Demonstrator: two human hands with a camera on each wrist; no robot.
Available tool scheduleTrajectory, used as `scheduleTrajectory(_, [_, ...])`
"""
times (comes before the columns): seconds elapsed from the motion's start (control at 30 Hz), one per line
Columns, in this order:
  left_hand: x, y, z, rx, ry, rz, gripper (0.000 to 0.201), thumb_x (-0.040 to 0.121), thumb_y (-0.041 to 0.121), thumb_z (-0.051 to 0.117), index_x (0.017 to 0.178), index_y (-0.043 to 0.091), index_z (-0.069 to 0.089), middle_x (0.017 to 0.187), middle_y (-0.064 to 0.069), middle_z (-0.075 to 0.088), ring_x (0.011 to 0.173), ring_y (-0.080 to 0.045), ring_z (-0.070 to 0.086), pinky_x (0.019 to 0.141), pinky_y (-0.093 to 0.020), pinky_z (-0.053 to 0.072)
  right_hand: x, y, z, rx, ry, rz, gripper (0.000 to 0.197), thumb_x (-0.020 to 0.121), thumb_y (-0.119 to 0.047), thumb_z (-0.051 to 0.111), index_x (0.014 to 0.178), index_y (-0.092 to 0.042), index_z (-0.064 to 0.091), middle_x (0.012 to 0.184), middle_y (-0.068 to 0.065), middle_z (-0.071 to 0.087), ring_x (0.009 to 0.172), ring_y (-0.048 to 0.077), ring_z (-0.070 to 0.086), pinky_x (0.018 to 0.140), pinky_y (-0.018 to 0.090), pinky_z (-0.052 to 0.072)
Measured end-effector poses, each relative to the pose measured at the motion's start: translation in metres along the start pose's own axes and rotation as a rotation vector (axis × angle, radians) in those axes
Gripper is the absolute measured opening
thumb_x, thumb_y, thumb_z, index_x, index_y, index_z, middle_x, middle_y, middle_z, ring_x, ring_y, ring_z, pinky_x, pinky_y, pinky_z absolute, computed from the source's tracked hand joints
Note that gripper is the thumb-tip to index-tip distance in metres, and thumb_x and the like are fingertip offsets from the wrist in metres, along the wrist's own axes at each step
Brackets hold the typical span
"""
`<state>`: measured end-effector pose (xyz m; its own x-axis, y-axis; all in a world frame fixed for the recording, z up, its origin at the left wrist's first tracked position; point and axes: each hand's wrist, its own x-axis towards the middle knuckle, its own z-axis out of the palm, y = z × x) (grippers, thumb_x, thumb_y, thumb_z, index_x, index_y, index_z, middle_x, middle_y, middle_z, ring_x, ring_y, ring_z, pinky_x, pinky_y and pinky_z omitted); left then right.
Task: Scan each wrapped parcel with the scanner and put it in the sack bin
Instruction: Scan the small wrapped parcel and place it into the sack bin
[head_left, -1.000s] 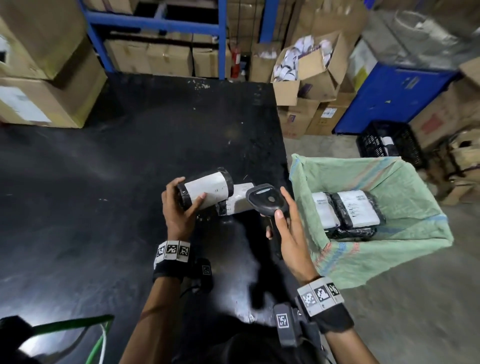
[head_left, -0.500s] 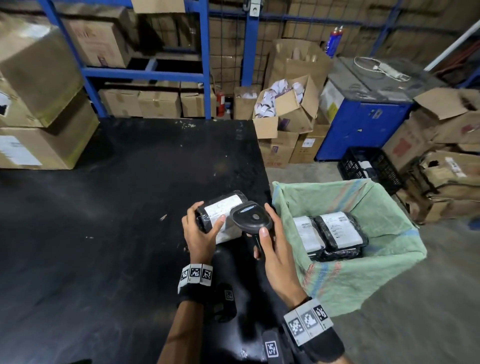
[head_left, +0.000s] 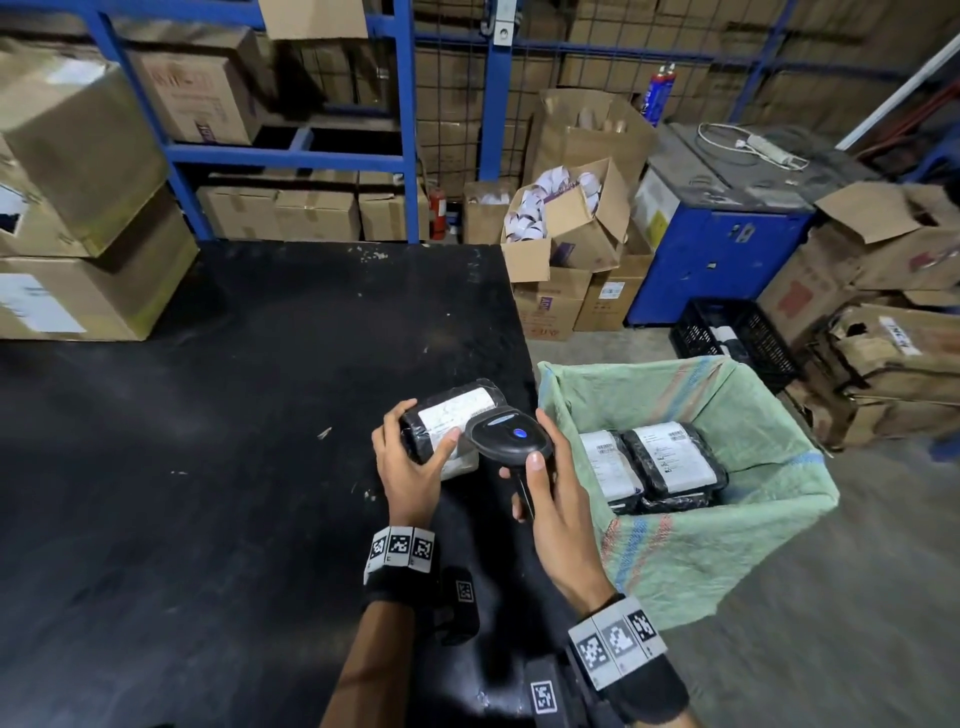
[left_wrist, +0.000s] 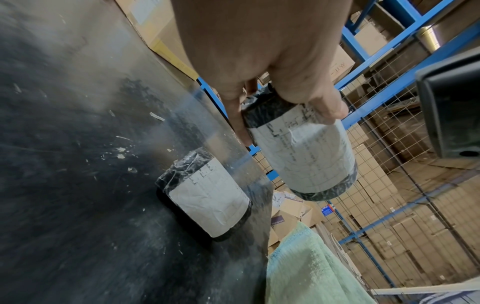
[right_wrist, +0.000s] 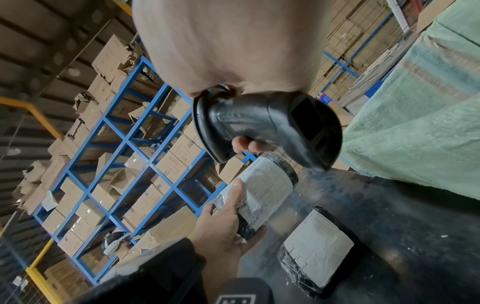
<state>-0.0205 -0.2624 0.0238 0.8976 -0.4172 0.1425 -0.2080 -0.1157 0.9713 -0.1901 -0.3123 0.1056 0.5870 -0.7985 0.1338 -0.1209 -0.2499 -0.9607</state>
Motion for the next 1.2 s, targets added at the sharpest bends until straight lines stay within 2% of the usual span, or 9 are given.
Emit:
scheduleTrajectory(0.1, [-0.002, -0.002, 0.0, 0.0, 0.003, 0.0, 0.064, 0.08, 0.027, 0.088, 0.136, 0.026, 0.057, 0.124, -0.01, 0.053, 0.108, -0.016, 0.06, 0.086, 0.001, 0.039, -0.003, -0.004, 0.0, -0.008, -0.002, 0.001, 0.042, 0.104, -0.041, 0.038, 0.145, -0.048, 0.036, 0.102, -0.006, 0.065, 0.063, 0.017, 0.054, 0.07, 0.056, 0.052])
scheduleTrajectory(0.37, [-0.004, -0.005, -0.003, 0.011, 0.02, 0.035, 0.064, 0.079, 0.027, 0.089, 0.135, 0.025, 0.058, 0.123, -0.011, 0.054, 0.108, -0.019, 0.06, 0.087, 0.003, 0.038, -0.007, -0.008, -0.001, -0.008, 0.005, 0.001, 0.043, 0.105, -0.036, 0.038, 0.147, -0.043, 0.035, 0.095, -0.023, 0.066, 0.068, 0.028, 0.058, 0.07, 0.056, 0.053])
scheduleTrajectory(0.5, [-0.005, -0.005, -0.008, 0.026, 0.022, 0.019, 0.065, 0.078, 0.027, 0.09, 0.134, 0.025, 0.058, 0.123, -0.012, 0.054, 0.106, -0.018, 0.06, 0.086, 0.004, 0.037, -0.009, -0.008, -0.001, -0.015, 0.013, -0.01, 0.045, 0.101, -0.046, 0.039, 0.146, -0.047, 0.035, 0.099, 0.003, 0.064, 0.06, 0.02, 0.055, 0.068, 0.056, 0.052])
scheduleTrajectory(0.63, [-0.008, -0.005, -0.019, 0.064, 0.007, -0.026, 0.069, 0.07, 0.03, 0.095, 0.129, 0.026, 0.061, 0.121, -0.008, 0.057, 0.099, 0.002, 0.056, 0.083, 0.005, 0.035, -0.013, -0.006, 0.0, -0.013, 0.02, 0.015, 0.045, 0.101, -0.045, 0.041, 0.146, -0.048, 0.035, 0.096, 0.012, 0.065, 0.06, 0.022, 0.055, 0.07, 0.057, 0.052])
scheduleTrajectory(0.7, [-0.011, -0.007, -0.025, 0.086, -0.012, -0.057, 0.073, 0.065, 0.031, 0.098, 0.127, 0.029, 0.06, 0.119, -0.004, 0.058, 0.099, 0.003, 0.057, 0.087, -0.001, 0.038, -0.015, -0.006, 0.0, 0.001, 0.018, 0.022, 0.044, 0.103, -0.042, 0.042, 0.146, -0.047, 0.037, 0.095, 0.002, 0.066, 0.06, 0.02, 0.055, 0.07, 0.055, 0.053])
scheduleTrajectory(0.77, [-0.017, -0.012, -0.03, 0.1, -0.012, -0.077, 0.076, 0.061, 0.033, 0.099, 0.125, 0.031, 0.059, 0.115, 0.002, 0.059, 0.102, -0.008, 0.059, 0.095, -0.018, 0.045, -0.019, -0.004, 0.001, 0.015, 0.014, 0.029, 0.042, 0.104, -0.037, 0.042, 0.146, -0.043, 0.038, 0.098, -0.009, 0.068, 0.06, 0.019, 0.055, 0.07, 0.053, 0.053])
scheduleTrajectory(0.93, [-0.035, -0.033, -0.045, 0.191, -0.009, -0.069, 0.078, 0.058, 0.031, 0.101, 0.123, 0.024, 0.059, 0.103, 0.028, 0.051, 0.112, -0.022, 0.056, 0.096, -0.028, 0.042, -0.034, 0.015, 0.004, -0.039, -0.007, 0.088, 0.042, 0.103, -0.044, 0.042, 0.145, -0.048, 0.037, 0.098, -0.005, 0.068, 0.06, 0.022, 0.057, 0.072, 0.051, 0.055])
scheduleTrajectory(1.07, [-0.048, -0.047, -0.063, 0.224, 0.011, -0.115, 0.08, 0.055, 0.031, 0.102, 0.123, 0.022, 0.06, 0.102, 0.015, 0.055, 0.109, -0.025, 0.057, 0.098, -0.037, 0.05, -0.049, 0.048, 0.008, -0.093, -0.055, 0.166, 0.046, 0.1, -0.051, 0.042, 0.145, -0.05, 0.034, 0.073, 0.01, 0.064, 0.059, 0.022, 0.058, 0.073, 0.048, 0.056])
scheduleTrajectory(1.2, [-0.06, -0.054, -0.083, 0.227, 0.04, -0.152, 0.08, 0.053, 0.035, 0.102, 0.12, 0.026, 0.06, 0.111, -0.002, 0.056, 0.104, -0.026, 0.062, 0.097, -0.043, 0.054, -0.063, 0.089, 0.017, -0.138, -0.104, 0.288, 0.045, 0.1, -0.048, 0.045, 0.144, -0.048, 0.037, 0.095, -0.006, 0.073, 0.059, 0.007, 0.061, 0.074, 0.04, 0.056])
